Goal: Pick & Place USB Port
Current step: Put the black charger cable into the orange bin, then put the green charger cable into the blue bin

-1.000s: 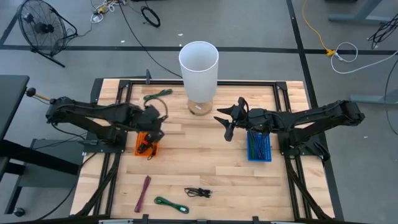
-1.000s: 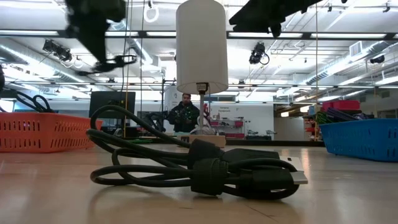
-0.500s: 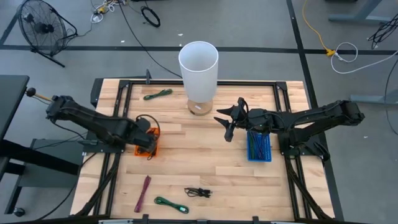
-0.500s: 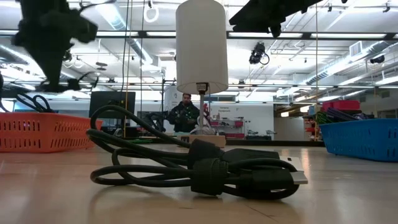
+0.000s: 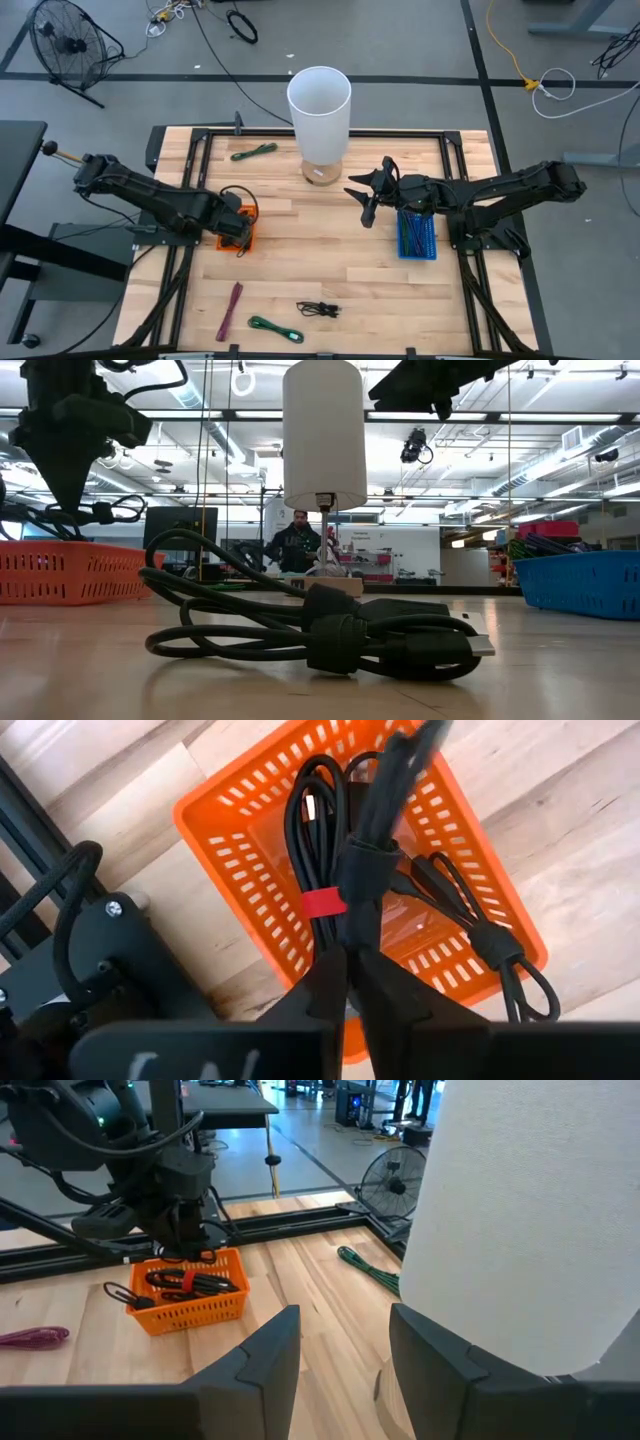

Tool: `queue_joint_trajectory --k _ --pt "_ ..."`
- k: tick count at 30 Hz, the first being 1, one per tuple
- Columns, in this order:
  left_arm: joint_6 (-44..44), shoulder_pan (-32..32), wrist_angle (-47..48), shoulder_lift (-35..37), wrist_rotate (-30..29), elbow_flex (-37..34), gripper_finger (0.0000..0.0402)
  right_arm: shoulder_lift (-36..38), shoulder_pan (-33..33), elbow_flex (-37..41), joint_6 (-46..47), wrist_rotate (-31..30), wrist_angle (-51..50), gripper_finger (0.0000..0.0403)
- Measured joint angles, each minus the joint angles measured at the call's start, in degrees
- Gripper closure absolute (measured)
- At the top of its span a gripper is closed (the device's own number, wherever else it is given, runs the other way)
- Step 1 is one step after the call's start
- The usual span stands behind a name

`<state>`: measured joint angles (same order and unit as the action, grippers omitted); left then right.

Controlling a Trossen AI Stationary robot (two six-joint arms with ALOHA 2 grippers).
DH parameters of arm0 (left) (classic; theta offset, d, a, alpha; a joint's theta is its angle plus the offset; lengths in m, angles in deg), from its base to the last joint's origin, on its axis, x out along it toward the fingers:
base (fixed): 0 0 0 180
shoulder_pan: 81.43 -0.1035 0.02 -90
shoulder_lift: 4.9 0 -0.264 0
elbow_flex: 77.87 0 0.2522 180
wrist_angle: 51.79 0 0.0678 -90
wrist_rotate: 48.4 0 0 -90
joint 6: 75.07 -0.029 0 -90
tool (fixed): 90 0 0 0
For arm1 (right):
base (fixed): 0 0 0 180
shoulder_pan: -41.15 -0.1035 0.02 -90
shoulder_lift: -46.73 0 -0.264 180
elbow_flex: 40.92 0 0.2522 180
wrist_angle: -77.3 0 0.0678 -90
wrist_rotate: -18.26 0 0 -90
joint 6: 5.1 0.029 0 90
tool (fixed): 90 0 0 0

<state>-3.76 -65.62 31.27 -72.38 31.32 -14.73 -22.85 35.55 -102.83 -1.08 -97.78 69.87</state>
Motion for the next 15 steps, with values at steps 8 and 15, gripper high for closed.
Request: queue_joint_trajectory --k 8,15 --pt "0.0 0.0 0.0 0.0 -0.2 0.0 0.0339 0.0 0.0 0.0 0.0 0.0 0.0 0.0248" --pt "-12.1 -0.7 0.7 0.0 -11.2 0.0 0.0331 0.0 0.0 0.0 0.0 0.0 0.0 0.0248"
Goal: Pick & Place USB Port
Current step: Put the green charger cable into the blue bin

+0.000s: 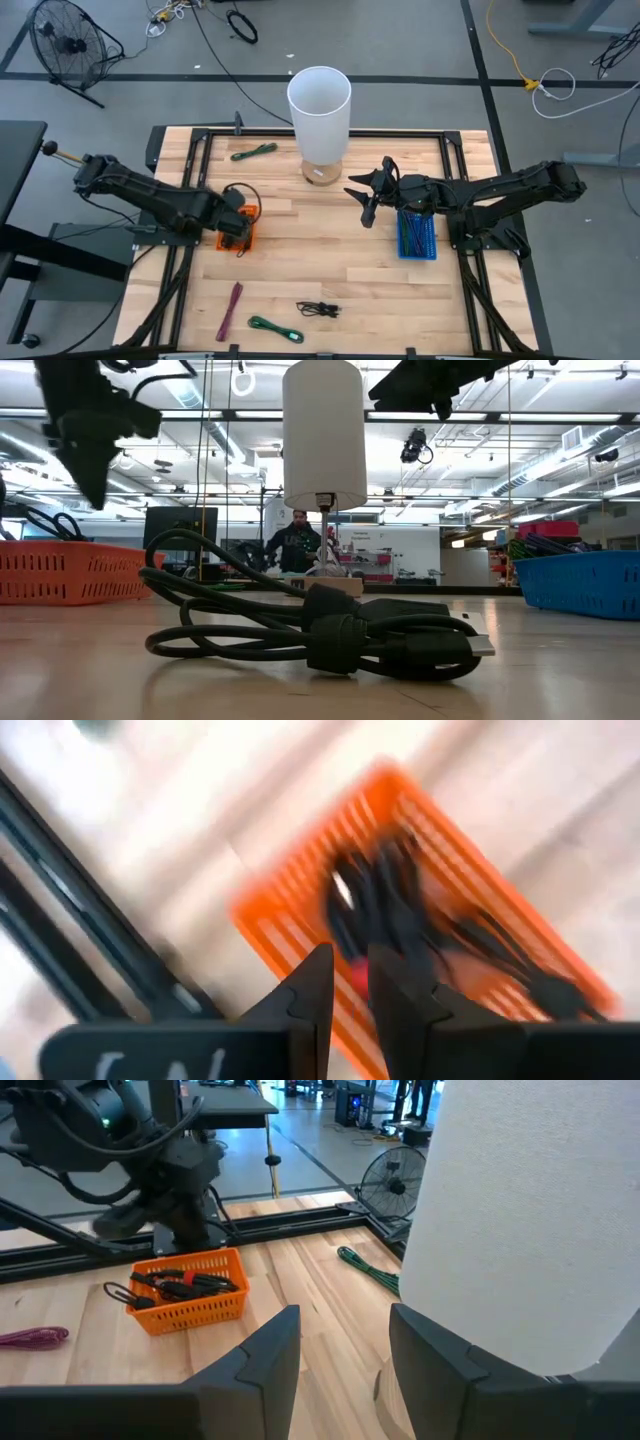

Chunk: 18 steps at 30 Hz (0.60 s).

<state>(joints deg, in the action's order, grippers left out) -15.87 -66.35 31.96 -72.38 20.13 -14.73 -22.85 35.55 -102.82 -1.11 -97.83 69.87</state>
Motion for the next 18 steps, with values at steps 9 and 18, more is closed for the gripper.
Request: queue_joint_trajectory --k 9,18 --pt "-22.8 -5.1 -0.7 0.0 -21.8 1.3 0.0331 0.0 0.0 0.0 1.2 0.0 -0.1 0.0248" --pt "-34.6 -16.9 -4.8 0.0 -51.1 0.5 0.0330 0.0 0.0 0.0 1.6 0.0 0.1 0.0248"
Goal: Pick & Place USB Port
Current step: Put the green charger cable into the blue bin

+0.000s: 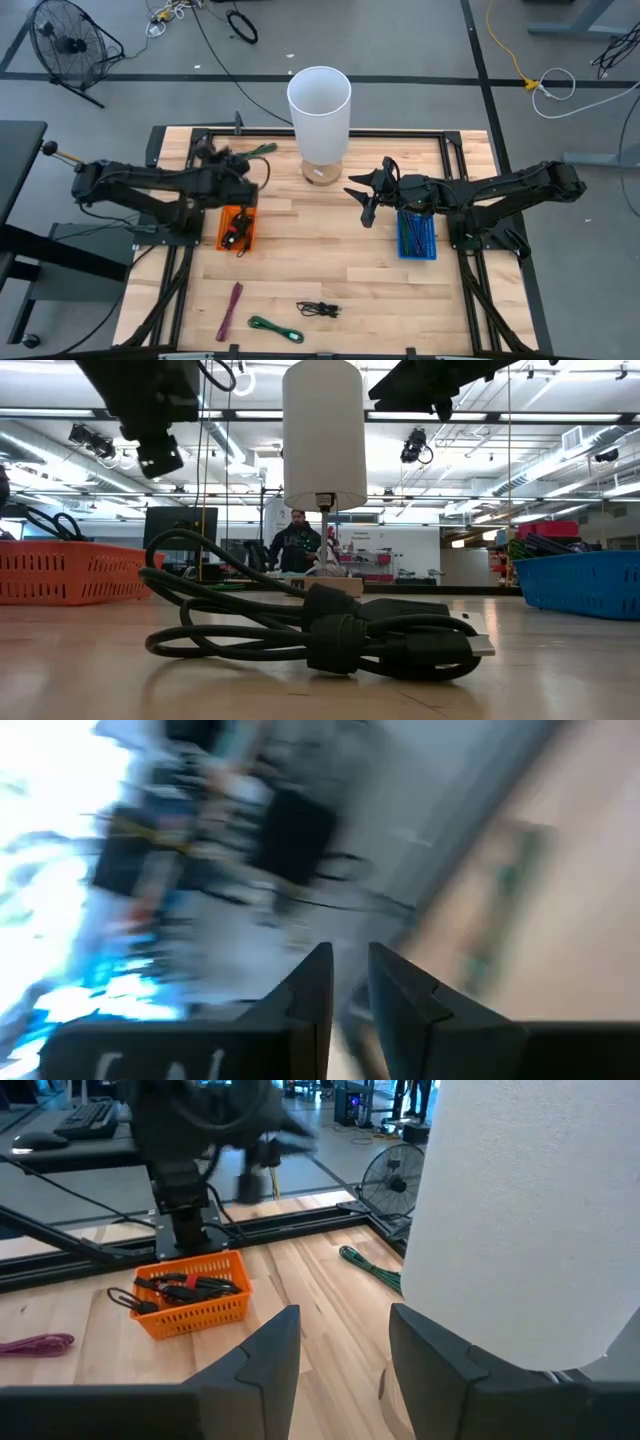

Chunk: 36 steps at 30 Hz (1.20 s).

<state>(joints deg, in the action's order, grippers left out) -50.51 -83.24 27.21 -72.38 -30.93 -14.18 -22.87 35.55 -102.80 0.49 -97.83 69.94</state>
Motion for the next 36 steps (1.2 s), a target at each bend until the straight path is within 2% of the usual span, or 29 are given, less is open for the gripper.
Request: queue_joint_trajectory --k 2,4,7,12,14,16,20,22,27,30,36 --pt "-4.2 -3.4 -1.8 0.0 -4.6 -0.5 0.0330 0.0 0.0 0.0 0.1 0.0 0.0 0.0248" --pt "-10.4 -7.4 -4.1 0.0 -2.7 -0.9 0.0330 0.0 0.0 0.0 0.9 0.0 -0.1 0.0248" --pt "-20.8 -14.0 -12.1 0.0 6.5 -2.5 0.0330 0.0 0.0 0.0 1.3 0.0 0.0 0.0248" --pt "-44.0 -25.6 -36.1 0.0 26.1 -7.7 0.0330 0.0 0.0 0.0 1.5 0.0 0.0 0.0248" --pt "-50.9 -30.3 -44.0 0.0 30.8 -9.6 0.0330 0.0 0.0 0.0 1.8 0.0 -0.3 0.0248" --pt "-55.0 -34.8 -47.8 0.0 35.3 -10.6 0.0330 0.0 0.0 0.0 3.5 0.1 -0.8 0.0248" --pt "-54.6 -44.4 -48.0 0.0 51.6 -10.6 0.0330 0.0 0.0 0.0 4.5 0.1 -1.3 0.0248" --pt "-52.3 -48.2 -48.0 -0.4 57.5 -10.6 0.0330 0.0 0.0 0.0 4.5 0.1 -1.3 0.0248" --pt "-50.4 -54.0 -50.1 -2.5 62.1 -10.6 0.0330 0.0 0.0 0.0 4.5 0.0 -1.3 0.0248" --pt "-47.9 -55.6 -50.4 -4.8 68.0 -10.6 0.0330 0.0 0.0 0.0 4.5 0.0 -1.3 0.0248" --pt "-45.2 -55.2 -49.6 -12.9 69.9 -10.3 0.0330 0.0 0.0 0.0 6.3 0.1 -1.1 0.0248"
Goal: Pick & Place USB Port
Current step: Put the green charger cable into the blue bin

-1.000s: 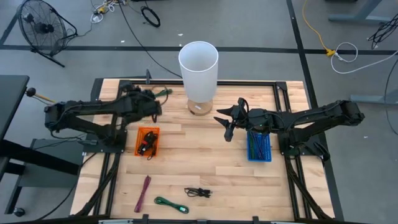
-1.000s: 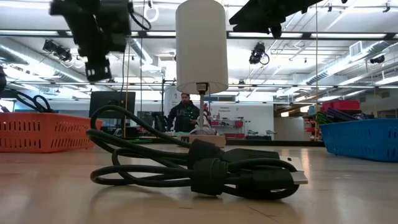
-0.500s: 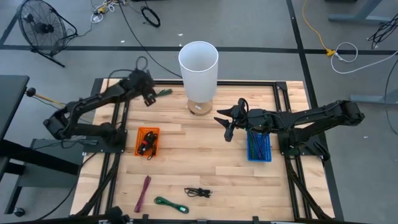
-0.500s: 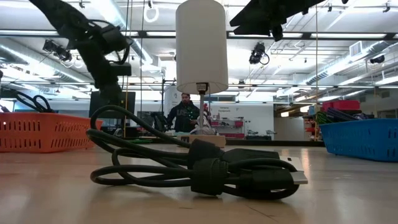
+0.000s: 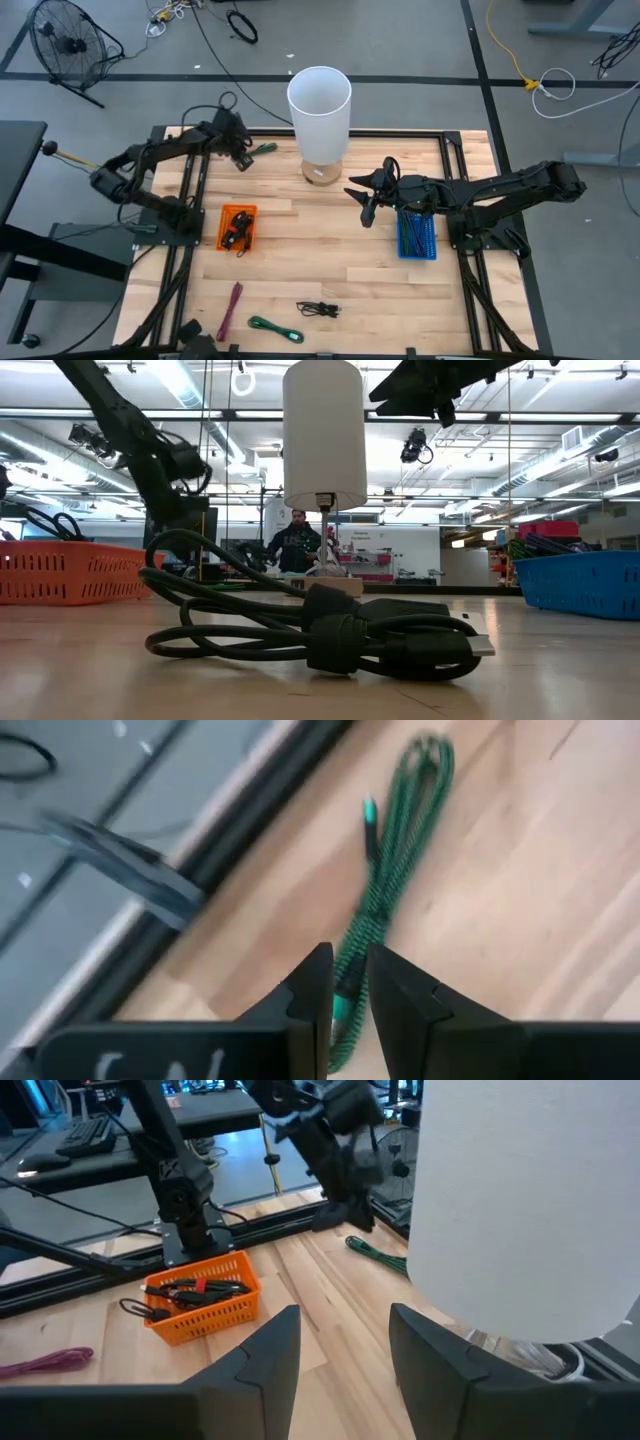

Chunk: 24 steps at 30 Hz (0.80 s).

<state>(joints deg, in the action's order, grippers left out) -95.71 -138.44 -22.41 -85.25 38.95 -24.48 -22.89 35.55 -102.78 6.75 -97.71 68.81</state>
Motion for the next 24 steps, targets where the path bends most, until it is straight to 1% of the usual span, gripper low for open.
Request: queue_joint_trajectory --k 3,6,9,14,20,24 --pt "4.3 0.0 3.0 -4.8 -0.5 3.3 0.0330 0.0 -0.1 0.0 0.3 0.0 0.0 0.0248" --pt "6.7 0.0 6.0 -8.9 0.5 7.4 0.0330 0.0 -0.1 0.0 1.0 0.5 -0.1 0.0248" --pt "5.8 0.4 9.1 -12.1 0.7 11.5 0.0330 -0.3 -0.1 0.0 1.0 1.4 -0.1 0.0248" --pt "1.6 1.9 16.1 -16.0 -2.3 17.0 0.0330 -1.5 -0.1 0.0 1.0 1.5 -0.2 0.0248" --pt "0.5 2.6 17.3 -18.1 -2.0 18.4 0.0326 -2.8 -0.1 0.0 1.2 1.5 -0.1 0.0248" --pt "0.7 2.6 17.4 -19.1 -2.2 18.4 0.0300 -2.9 -0.1 0.0 1.2 1.5 0.0 0.0248"
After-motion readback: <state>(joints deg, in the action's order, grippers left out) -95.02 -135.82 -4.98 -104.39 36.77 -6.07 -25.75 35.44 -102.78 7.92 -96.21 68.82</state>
